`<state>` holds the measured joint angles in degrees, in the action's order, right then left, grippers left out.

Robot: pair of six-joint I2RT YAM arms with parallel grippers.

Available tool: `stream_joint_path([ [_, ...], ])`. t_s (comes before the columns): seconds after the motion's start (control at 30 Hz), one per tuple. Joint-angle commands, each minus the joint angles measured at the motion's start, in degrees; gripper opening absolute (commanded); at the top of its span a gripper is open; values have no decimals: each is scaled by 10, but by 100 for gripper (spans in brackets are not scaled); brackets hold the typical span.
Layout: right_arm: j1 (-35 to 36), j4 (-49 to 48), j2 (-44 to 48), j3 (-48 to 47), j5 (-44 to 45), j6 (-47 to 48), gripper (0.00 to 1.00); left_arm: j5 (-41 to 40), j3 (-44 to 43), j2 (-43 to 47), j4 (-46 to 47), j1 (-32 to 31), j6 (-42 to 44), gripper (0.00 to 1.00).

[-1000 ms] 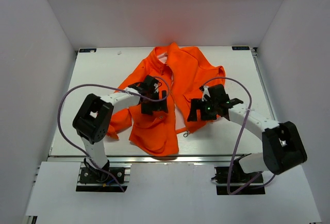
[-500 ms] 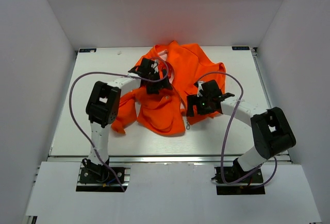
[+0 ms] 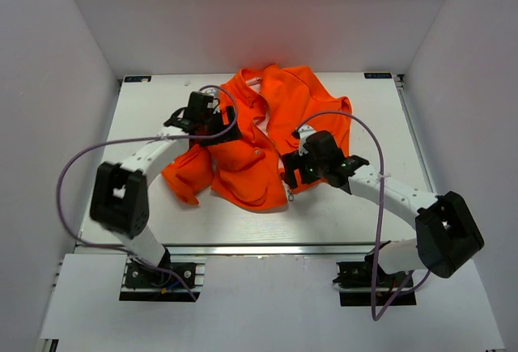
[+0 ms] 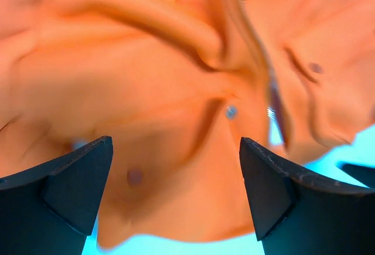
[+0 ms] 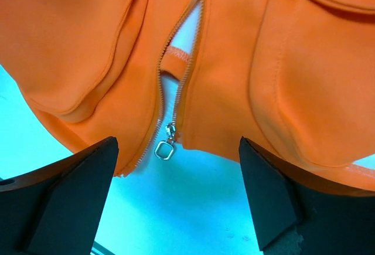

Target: Zip up the jacket

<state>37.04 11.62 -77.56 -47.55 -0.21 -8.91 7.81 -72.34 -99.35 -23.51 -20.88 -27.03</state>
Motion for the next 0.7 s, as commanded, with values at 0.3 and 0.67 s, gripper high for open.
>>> stream_joint_path([
  [0.3,6,17,-90,-32,39,-21,81,-18,163,259,-24,1,-32,98],
  [0.67,6,-2,-147,-33,67,-36,65,-2,159,267,-19,1,-32,98],
])
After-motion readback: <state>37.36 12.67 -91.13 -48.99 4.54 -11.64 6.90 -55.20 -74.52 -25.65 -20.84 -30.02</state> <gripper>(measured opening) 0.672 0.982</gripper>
